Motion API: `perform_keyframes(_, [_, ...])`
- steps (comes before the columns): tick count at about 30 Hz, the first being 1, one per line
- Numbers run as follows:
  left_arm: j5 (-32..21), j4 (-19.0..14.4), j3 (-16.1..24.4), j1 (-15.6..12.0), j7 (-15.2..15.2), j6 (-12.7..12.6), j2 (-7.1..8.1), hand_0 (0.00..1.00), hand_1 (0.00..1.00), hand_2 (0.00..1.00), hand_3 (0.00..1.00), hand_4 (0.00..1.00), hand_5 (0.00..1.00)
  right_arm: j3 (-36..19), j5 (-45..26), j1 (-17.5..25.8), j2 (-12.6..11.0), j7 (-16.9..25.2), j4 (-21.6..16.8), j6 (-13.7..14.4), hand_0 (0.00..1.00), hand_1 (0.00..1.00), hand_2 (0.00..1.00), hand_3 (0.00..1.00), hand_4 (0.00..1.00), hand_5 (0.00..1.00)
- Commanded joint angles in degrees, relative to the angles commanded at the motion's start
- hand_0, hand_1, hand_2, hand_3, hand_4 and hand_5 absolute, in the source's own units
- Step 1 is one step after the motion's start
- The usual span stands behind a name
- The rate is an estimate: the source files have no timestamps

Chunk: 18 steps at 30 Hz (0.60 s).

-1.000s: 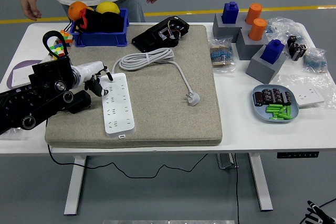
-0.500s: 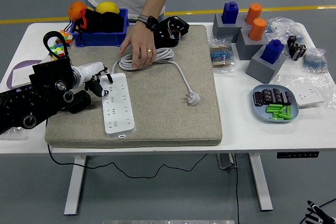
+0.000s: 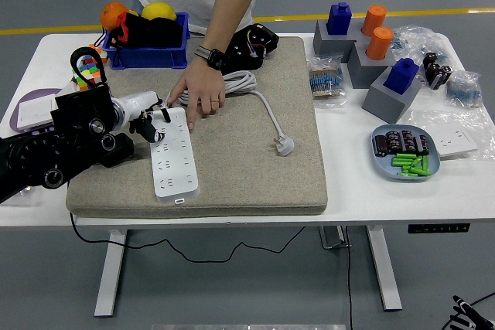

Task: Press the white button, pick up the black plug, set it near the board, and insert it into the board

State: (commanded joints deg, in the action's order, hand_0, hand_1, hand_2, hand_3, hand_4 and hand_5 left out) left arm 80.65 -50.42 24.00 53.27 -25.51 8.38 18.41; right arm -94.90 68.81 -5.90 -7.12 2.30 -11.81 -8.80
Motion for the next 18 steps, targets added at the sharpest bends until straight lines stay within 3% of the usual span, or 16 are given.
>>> perform_keyframes(8, [1.0,2.5,0.7,0.6,-0.4,0.2,-1.1,0.134,0.143,0.126,0.652,0.658,0.002,0.1,0.0,-0.1,-0.1,0.0,-0.1,0.0,0.821,0.757,0.74,0.717,0.782,0.554])
perform_keyframes(18, [1.3,2.9,1.4,0.6,-0.3,0.2,-1.39,0.135,0.144,0.126,0.654,0.651,0.002,-0.2,0.1,-0.1,0.0,0.0,0.0,-0.1,0.82,0.757,0.74,0.717,0.782,0.554])
